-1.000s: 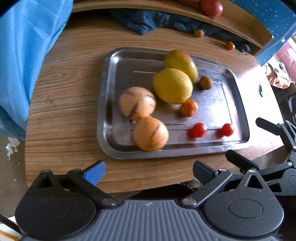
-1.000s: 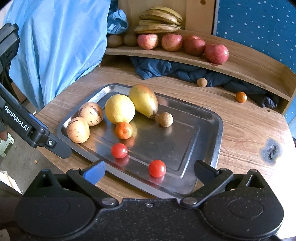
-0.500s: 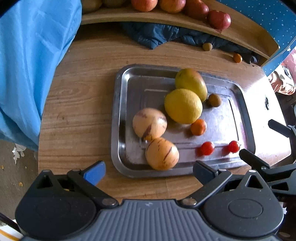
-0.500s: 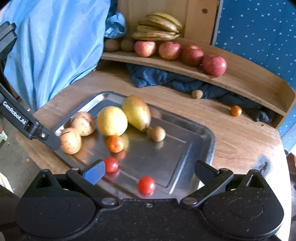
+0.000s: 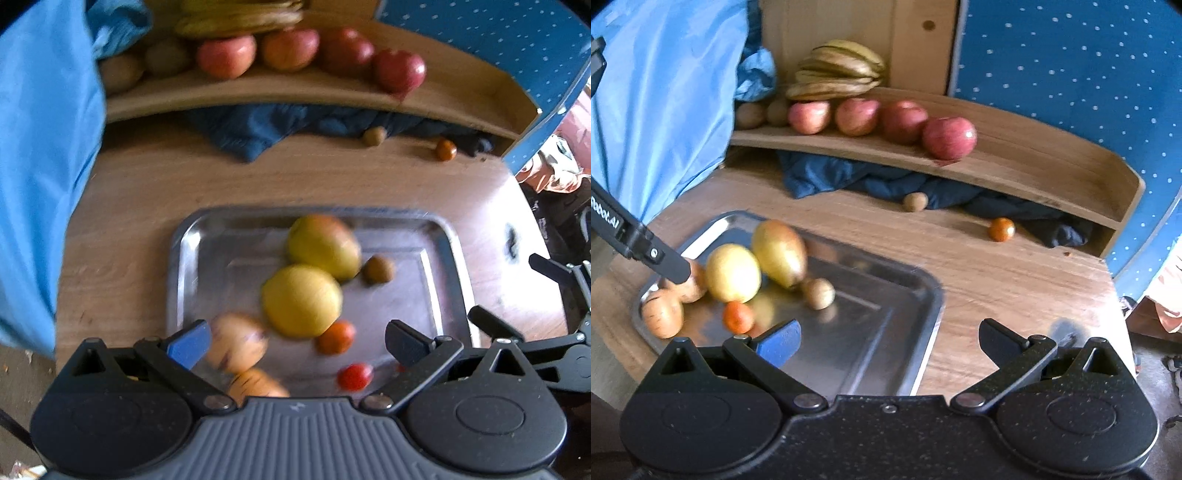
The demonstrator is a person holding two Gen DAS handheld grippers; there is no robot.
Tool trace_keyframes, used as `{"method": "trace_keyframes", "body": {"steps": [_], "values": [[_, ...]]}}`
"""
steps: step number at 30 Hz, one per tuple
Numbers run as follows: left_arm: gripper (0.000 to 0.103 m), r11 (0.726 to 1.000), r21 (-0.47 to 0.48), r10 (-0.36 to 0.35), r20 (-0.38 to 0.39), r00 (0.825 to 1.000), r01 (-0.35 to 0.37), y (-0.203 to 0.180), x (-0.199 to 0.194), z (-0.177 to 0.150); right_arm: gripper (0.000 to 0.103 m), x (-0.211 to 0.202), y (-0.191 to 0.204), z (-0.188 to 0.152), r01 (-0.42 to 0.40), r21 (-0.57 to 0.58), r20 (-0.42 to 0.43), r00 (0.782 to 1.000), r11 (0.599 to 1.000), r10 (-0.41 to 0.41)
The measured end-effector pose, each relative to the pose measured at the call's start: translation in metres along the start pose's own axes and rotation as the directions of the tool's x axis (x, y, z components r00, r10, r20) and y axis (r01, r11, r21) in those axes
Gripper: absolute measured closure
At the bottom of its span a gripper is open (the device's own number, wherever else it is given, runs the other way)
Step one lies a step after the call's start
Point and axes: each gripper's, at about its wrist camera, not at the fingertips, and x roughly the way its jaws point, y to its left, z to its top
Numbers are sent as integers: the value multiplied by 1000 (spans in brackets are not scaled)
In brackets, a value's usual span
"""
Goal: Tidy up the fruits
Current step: 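Lift both open tools away from the tray toward the remaining fruits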
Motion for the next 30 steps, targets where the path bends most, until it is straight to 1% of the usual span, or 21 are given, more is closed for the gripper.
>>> {"method": "trace_keyframes", "body": {"steps": [6, 9, 13, 18, 27, 30], "values": [[1, 999, -16, -32, 2, 999, 32, -25, 13, 22, 1, 6, -25, 5, 18, 0, -4, 1000, 1000, -18], [1, 998, -35, -49, -3, 999, 49, -36, 21, 29, 1, 10, -36, 6, 21, 3, -5, 1000, 1000, -21], [1, 998, -27, -58, -14, 998, 57, -49, 33, 37, 1, 15, -50, 6, 26, 10, -15, 1000, 1000, -25], [1, 998, -15, -57, -21, 998, 56, -61, 42, 50, 1, 22, -64, 6, 30, 17, -31, 999, 999, -30], [1, 998, -31, -46, -14, 999, 46, -80, 57, 78, 1, 33, -89, 7, 35, 22, -46, 998, 999, -34], [1, 998, -53, -36, 0, 999, 36, -86, 63, 91, 1, 36, -101, 10, 29, 20, -48, 998, 999, -28]]}}
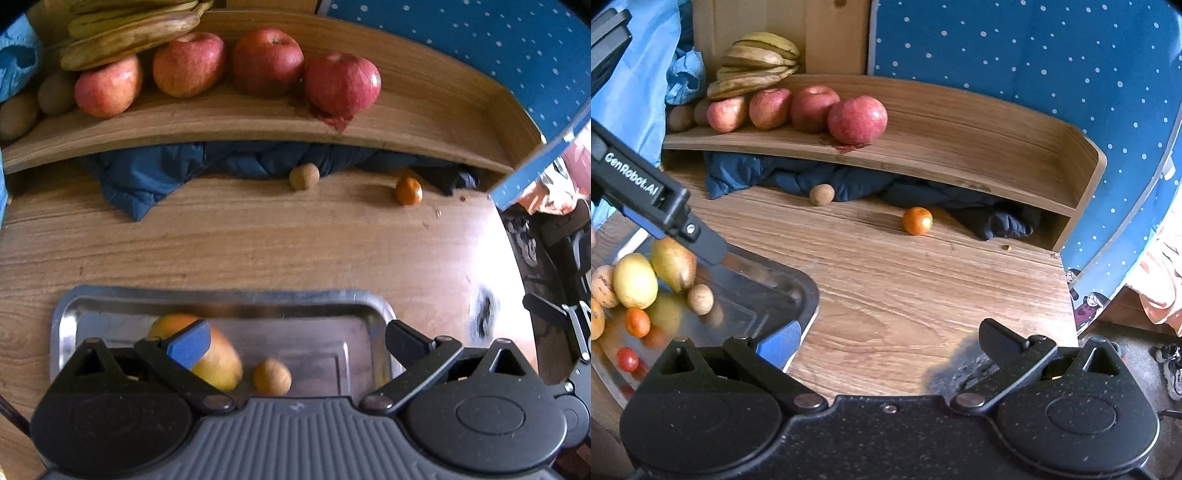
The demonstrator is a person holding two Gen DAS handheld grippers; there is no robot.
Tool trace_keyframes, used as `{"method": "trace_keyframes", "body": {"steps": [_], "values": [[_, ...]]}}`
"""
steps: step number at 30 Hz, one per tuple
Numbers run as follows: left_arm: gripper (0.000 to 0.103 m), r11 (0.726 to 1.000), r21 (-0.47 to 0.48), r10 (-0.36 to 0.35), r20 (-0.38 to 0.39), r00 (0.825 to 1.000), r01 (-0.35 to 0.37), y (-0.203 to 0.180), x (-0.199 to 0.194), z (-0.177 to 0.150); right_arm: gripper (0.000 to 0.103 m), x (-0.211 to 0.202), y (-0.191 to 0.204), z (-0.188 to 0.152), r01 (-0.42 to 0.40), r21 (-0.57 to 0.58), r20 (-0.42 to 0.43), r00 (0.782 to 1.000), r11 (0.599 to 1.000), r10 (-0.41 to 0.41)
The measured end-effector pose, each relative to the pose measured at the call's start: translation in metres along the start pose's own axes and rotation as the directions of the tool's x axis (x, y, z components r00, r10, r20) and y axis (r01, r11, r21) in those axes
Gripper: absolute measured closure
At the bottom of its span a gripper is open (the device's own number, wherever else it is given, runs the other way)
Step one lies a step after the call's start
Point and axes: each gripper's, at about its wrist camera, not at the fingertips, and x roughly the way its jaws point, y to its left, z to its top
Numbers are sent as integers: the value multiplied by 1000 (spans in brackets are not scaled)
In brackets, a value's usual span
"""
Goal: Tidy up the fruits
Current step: 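Lift both open tools away from the tray toward the remaining fruits, then grasp the small brown fruit with the left tool while the right tool grasps the orange tomato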
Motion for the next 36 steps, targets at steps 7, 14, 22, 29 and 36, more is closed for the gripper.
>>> {"method": "trace_keyframes", "body": {"steps": [7, 14, 22, 29, 36], "values": [[1, 999, -35, 30, 97, 995, -26, -17, 10, 30, 1, 18, -27, 28, -21, -34, 29, 999, 999, 22], [1, 993, -83, 90, 116, 989, -81, -28, 34, 47, 1, 51, -34, 53, -88, -81, 52, 994, 993, 93], [1, 982, -133, 145, 103, 984, -131, -31, 55, 60, 1, 82, -43, 64, -170, -117, 27, 984, 979, 174], [1, 976, -172, 155, 103, 982, -136, -28, 71, 67, 1, 101, -54, 70, -253, -87, 33, 966, 963, 257], [1, 972, -188, 165, 111, 980, -142, -28, 81, 70, 11, 116, -59, 68, -267, -71, 28, 963, 961, 269]]}}
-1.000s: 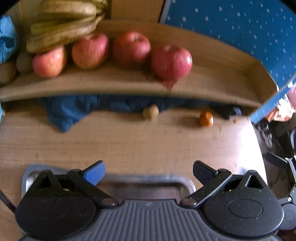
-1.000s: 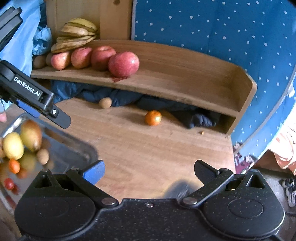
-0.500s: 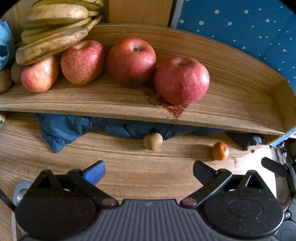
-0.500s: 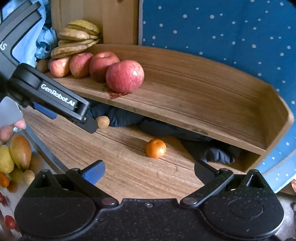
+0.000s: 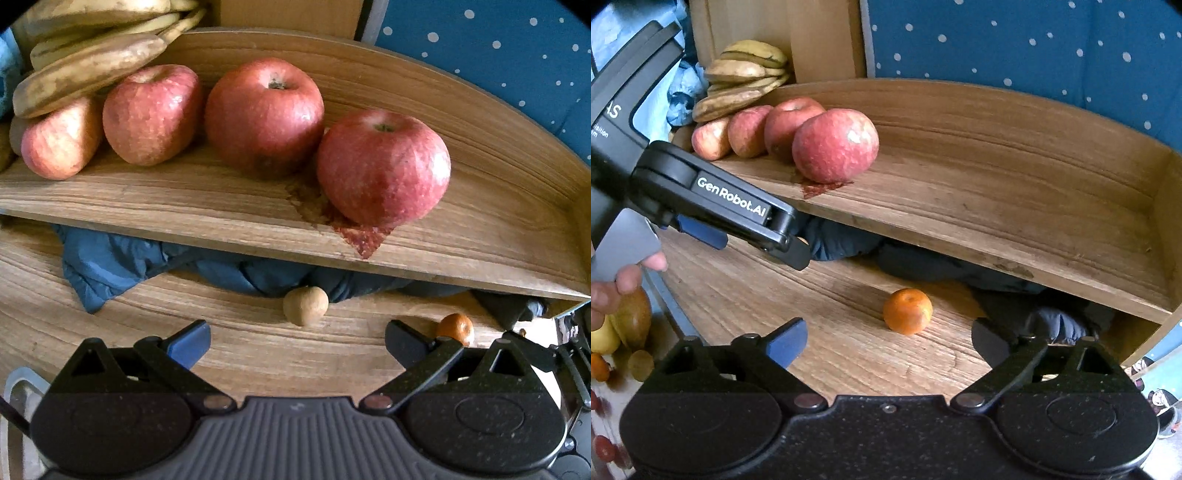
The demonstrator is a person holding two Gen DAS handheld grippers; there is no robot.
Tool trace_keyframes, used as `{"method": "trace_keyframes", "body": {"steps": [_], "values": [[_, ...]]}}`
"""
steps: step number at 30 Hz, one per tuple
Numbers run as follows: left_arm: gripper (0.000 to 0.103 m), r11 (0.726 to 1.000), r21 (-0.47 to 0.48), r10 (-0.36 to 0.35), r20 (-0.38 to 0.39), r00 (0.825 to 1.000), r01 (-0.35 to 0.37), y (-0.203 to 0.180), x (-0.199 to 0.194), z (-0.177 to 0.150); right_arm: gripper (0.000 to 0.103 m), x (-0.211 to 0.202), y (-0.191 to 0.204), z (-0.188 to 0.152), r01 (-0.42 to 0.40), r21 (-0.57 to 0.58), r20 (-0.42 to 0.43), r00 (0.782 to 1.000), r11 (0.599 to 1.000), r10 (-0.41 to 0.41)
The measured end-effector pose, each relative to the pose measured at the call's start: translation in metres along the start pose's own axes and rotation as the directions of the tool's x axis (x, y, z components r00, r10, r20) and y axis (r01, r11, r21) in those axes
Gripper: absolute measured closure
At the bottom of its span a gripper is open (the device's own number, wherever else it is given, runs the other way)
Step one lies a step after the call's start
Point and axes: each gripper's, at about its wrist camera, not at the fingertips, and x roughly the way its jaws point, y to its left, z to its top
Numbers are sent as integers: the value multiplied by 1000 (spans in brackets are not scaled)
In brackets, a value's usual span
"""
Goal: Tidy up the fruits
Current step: 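Grasp the small brown fruit with the left tool while the right tool grasps the orange tomato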
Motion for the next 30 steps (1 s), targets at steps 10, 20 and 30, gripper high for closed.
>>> {"method": "trace_keyframes", "body": {"steps": [10, 20, 30], "values": [[16, 1000, -10, -24, 51, 998, 25, -9, 3, -9, 31, 8, -4, -4, -19, 29, 6, 1000, 999, 18], [39, 997, -53, -48, 76, 996, 52, -16, 21, -9, 36, 19, -7, -7, -30, 26, 16, 999, 999, 30], [53, 996, -63, -65, 66, 996, 70, -15, 36, -11, 58, 24, -4, -3, 7, -1, 36, 999, 1000, -7]]}}
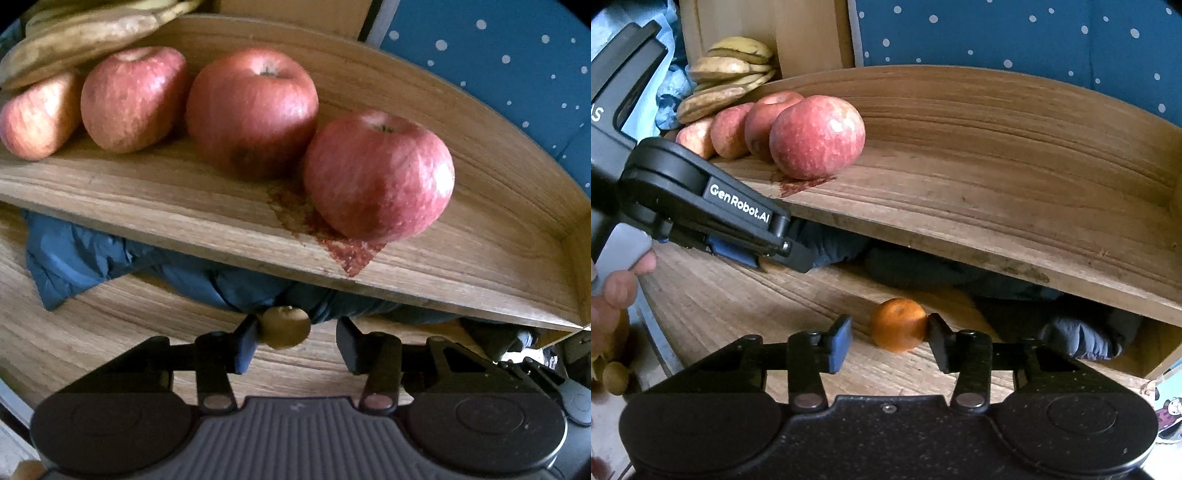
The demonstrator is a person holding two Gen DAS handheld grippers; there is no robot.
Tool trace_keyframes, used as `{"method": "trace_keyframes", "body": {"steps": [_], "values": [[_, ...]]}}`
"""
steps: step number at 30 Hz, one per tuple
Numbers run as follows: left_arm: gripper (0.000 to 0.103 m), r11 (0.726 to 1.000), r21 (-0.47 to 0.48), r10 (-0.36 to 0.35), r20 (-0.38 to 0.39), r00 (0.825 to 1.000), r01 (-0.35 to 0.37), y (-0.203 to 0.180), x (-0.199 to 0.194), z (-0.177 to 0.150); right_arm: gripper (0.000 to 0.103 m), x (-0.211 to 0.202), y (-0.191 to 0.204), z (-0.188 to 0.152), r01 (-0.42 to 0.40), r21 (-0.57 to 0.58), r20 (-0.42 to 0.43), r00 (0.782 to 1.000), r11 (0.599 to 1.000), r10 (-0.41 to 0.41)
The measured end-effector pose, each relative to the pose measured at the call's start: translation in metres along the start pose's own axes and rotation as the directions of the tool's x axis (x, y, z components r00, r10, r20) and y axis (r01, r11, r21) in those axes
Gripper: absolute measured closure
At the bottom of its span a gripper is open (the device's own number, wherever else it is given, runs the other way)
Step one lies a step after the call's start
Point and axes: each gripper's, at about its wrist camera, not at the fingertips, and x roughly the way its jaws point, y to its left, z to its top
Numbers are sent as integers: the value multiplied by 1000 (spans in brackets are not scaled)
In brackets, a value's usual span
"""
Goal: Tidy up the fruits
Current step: 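Grasp the small brown fruit with the left tool while the right tool grasps the orange tomato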
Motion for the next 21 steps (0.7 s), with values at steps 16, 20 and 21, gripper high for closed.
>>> {"method": "trace_keyframes", "body": {"steps": [16, 20, 21], "values": [[70, 999, -1, -48, 4, 999, 48, 24, -4, -1, 68, -10, 7, -3, 6, 16, -31, 1000, 1000, -6], [70, 998, 2, -67, -10, 998, 67, 29, -4, -7, 68, -18, 14, -10, 13, 18, -48, 999, 1000, -12], [71, 998, 5, -70, -15, 997, 70, 31, -5, -8, 68, -19, 16, -11, 15, 18, -51, 999, 1000, -14]]}}
